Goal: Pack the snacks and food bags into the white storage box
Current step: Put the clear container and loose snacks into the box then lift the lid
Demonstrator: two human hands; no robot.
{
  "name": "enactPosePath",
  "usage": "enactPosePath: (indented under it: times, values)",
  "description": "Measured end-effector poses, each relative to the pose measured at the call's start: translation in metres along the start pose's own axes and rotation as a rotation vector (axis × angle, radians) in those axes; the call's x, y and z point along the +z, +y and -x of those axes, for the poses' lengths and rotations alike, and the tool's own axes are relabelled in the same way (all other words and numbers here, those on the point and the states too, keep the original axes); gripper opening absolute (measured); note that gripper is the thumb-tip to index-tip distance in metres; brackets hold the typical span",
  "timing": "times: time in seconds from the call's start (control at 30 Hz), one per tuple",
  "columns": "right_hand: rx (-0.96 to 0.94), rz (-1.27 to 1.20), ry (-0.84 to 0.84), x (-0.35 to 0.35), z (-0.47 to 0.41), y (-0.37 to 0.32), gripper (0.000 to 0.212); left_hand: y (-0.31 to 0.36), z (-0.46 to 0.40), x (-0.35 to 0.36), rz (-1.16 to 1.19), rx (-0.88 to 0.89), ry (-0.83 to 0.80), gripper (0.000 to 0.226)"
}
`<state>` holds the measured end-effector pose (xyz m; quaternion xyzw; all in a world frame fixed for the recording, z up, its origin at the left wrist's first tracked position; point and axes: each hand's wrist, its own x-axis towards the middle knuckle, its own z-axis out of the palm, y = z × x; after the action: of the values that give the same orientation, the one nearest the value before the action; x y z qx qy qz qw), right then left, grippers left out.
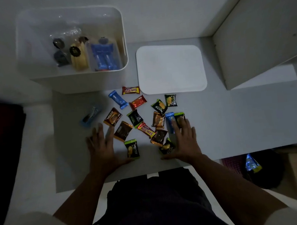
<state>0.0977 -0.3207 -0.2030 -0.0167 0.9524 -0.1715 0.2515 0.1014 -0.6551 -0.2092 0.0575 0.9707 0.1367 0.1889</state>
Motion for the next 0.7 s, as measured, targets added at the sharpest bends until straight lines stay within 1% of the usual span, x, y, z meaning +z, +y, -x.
enactPosePath:
  times: [0.07,0.13,0.2,0.27,0.37,0.43,0.47,0.6,0.63,0.7]
  values:
    - [-0.067,0.134,-0.070,0.007,0.001,-0.006,0.157,0.007,0.002,0.003,-0.089,0.098,-0.018,0.146]
    - [-0.091,0.219,-0.095,0.017,0.000,-0.010,0.156,0.016,0.001,0.009,-0.145,0.171,-0.061,0.138]
    - [-0.063,0.238,-0.091,0.026,-0.003,-0.013,0.151,0.025,-0.004,0.017,-0.155,0.177,-0.083,0.127]
    - [-0.046,0.239,-0.060,0.030,-0.009,-0.017,0.144,0.033,-0.011,0.025,-0.134,0.144,-0.073,0.114]
    - [-0.067,0.220,0.000,0.028,-0.020,-0.022,0.136,0.040,-0.021,0.028,-0.088,0.155,0.012,0.104]
    - [-0.087,0.196,0.043,0.026,-0.027,-0.026,0.134,0.040,-0.029,0.021,-0.090,0.160,0.062,0.109]
    - [-0.094,0.195,0.050,0.025,-0.031,-0.027,0.134,0.037,-0.033,0.015,-0.090,0.133,0.069,0.114]
    - [-0.115,0.228,0.049,0.020,-0.044,-0.030,0.135,-0.001,-0.047,-0.005,-0.002,-0.110,0.081,0.134]
    - [-0.132,0.244,0.046,0.020,-0.047,-0.030,0.133,-0.013,-0.049,-0.008,0.009,-0.123,0.086,0.136]
    - [-0.187,0.268,0.054,0.022,-0.052,-0.030,0.128,-0.030,-0.052,-0.011,0.004,-0.056,0.064,0.138]
